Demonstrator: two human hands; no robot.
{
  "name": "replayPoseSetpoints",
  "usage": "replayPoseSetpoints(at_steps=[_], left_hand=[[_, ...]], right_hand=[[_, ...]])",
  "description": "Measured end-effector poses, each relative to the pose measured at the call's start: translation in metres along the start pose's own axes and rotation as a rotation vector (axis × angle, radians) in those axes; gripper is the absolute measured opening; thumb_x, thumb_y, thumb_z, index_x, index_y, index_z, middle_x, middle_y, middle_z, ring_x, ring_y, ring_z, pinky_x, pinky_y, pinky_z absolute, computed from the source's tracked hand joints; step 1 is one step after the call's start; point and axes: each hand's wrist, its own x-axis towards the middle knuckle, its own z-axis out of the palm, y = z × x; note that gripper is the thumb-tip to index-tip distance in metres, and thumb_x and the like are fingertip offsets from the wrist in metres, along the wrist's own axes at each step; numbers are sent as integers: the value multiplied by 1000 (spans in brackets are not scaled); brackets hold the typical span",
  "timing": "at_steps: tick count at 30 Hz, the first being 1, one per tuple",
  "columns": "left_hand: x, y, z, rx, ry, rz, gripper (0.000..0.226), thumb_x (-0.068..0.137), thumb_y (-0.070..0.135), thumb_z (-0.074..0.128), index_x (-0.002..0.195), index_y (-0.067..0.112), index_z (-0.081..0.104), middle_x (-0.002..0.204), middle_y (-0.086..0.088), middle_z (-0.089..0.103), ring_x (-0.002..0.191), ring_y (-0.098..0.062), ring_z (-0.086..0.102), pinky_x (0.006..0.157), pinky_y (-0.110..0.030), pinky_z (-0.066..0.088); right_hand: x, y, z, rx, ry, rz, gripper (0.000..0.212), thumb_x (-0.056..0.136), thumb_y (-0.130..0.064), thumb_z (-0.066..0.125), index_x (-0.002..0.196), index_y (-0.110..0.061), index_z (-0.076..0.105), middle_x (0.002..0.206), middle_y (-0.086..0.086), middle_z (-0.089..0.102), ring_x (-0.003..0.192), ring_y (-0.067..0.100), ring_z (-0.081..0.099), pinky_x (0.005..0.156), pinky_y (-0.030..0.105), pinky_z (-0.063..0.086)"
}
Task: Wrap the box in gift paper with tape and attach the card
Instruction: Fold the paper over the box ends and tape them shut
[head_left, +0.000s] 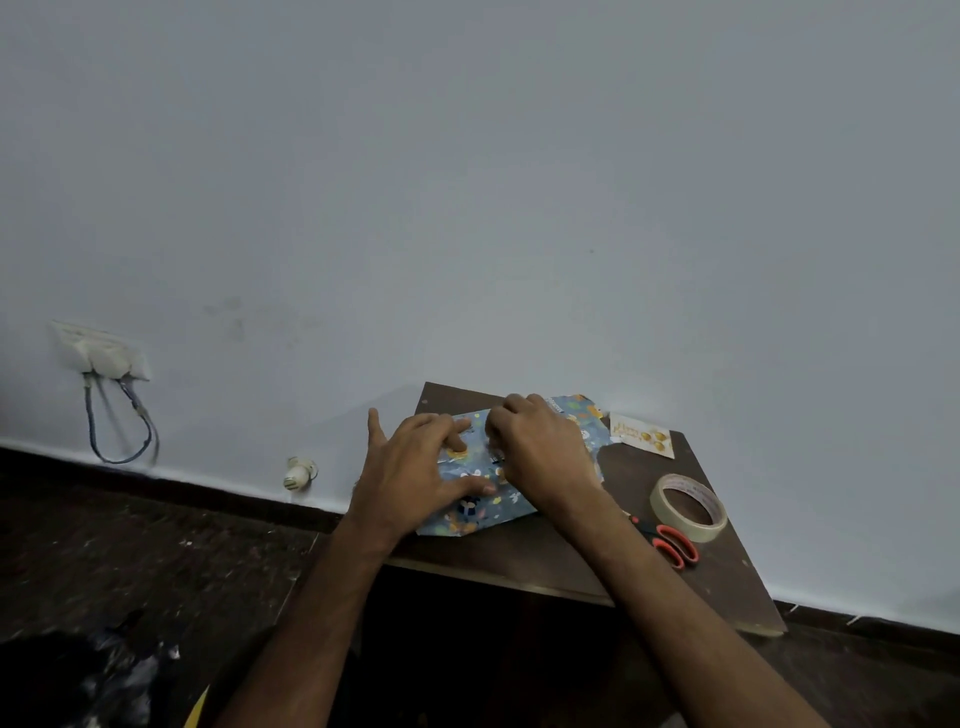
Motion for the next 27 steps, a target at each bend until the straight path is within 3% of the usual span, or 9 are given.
replayPoseSetpoints(at_steps=[3, 7, 11, 15, 20, 24, 27], left_hand=[[0, -1, 0, -11, -18, -18, 53, 65, 73, 74, 97, 43, 43, 121, 23, 62, 130, -1, 46, 119, -60, -8], [-1, 0, 2, 0, -41, -38, 62, 68, 73, 71, 116, 38, 55, 108, 26, 56, 130, -1, 45, 119, -62, -9], [-1, 3, 1, -1, -30, -53, 50, 69, 73, 70, 93, 35, 46, 104, 23, 54, 123, -2, 49, 120, -62, -5], [0, 7, -2, 33, -31, -78, 53, 69, 75, 65, 90, 31, 44, 96, 21, 51, 115, -3, 53, 120, -62, -3], [0, 7, 1, 82, -41, -72, 57, 67, 80, 62, 92, 33, 43, 97, 21, 49, 118, -5, 53, 119, -63, -1], [0, 7, 1, 76, -38, -72, 58, 66, 82, 63, 93, 34, 44, 99, 21, 50, 119, -5, 54, 120, -62, -3], [0, 4, 0, 59, -33, -68, 56, 67, 77, 69, 94, 35, 44, 109, 22, 55, 124, -5, 52, 119, -62, -6]], right_hand=[[1, -7, -11, -79, -59, -21, 23, 90, -9, 58, 113, -13, 59, 115, 5, 57, 109, 25, 51, 66, 32, 31], [2, -16, -20, -126, -96, -47, 28, 87, -15, 66, 115, -14, 58, 117, 3, 57, 109, 23, 52, 68, 31, 31], [4, -28, -24, -147, -148, -67, 36, 86, -24, 70, 118, -13, 58, 119, 5, 56, 111, 24, 54, 70, 31, 35], [7, -31, -26, -163, -169, -71, 27, 89, -17, 67, 116, -15, 63, 116, 4, 57, 109, 25, 58, 68, 33, 38], [16, -32, -33, -190, -221, -106, 24, 92, -16, 64, 116, -20, 67, 114, 3, 63, 105, 25, 64, 69, 33, 38], [20, -29, -36, -147, -272, -82, 25, 93, -12, 60, 117, -16, 66, 117, 5, 63, 108, 27, 63, 75, 35, 41], [17, -18, -37, -32, -343, -22, 27, 95, -17, 62, 121, -20, 68, 125, 6, 53, 121, 27, 51, 89, 44, 50]])
